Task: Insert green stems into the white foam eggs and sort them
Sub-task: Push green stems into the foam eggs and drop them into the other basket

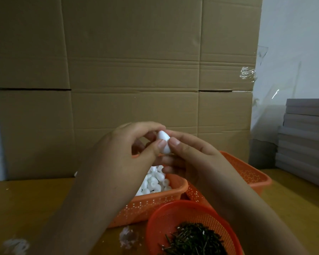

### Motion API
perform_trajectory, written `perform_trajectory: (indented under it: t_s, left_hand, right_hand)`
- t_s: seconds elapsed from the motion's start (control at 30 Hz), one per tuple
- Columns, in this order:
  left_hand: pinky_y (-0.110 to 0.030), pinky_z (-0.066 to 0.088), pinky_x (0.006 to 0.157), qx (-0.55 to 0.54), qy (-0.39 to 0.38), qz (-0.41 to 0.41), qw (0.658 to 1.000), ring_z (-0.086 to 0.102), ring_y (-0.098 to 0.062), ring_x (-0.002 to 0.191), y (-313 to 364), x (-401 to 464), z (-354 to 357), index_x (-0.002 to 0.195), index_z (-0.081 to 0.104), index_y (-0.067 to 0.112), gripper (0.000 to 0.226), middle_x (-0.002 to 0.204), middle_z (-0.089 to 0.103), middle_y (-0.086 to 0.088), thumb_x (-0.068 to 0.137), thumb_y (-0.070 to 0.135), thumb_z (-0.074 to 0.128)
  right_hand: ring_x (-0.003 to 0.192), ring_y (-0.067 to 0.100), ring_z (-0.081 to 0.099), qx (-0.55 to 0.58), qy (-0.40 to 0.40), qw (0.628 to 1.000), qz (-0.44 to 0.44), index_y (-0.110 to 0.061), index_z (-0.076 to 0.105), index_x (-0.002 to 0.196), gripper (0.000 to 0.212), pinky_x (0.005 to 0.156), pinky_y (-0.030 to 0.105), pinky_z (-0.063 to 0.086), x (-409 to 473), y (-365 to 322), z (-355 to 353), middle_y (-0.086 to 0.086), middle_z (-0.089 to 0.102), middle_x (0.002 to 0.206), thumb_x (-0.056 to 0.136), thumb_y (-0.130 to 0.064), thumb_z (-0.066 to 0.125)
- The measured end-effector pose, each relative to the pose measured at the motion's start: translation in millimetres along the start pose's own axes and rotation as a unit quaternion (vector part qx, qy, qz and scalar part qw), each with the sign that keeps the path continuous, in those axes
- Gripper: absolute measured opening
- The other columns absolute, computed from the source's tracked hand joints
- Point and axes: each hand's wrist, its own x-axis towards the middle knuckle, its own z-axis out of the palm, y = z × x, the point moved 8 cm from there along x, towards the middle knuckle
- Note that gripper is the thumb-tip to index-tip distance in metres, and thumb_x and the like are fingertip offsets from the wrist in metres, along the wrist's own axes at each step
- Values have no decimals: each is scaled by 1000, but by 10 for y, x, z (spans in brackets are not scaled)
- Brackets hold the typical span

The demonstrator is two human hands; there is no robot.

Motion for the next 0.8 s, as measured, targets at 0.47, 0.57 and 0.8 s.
perform_trajectory:
  t_s: [0.47,0.57,0.8]
  left_hand:
    - [-15,37,71,25,26,33,999,55,13,96,92,-25,85,97,54,47,23,101,59,36,76,46,63]
    - [-15,40,77,-15,12,46,999,58,14,97,126,-18,90,99,61,50,14,100,62,38,85,46,63]
    - [-31,54,76,-155,53,27,986,70,-5,85,55,7,14,90,66,40,12,93,72,17,79,38,62]
  right_hand:
    - [81,13,70,-24,49,999,4,-17,68,113,23,74,25,57,-46,-98,-73,5,74,93,96,-21,53]
    - [83,10,69,-19,55,998,-4,-16,70,110,24,71,23,55,-45,-129,-131,3,74,93,89,-24,60]
    - [74,10,68,61,25,998,20,-13,70,102,26,68,19,55,-26,-96,-122,5,74,93,79,-26,73]
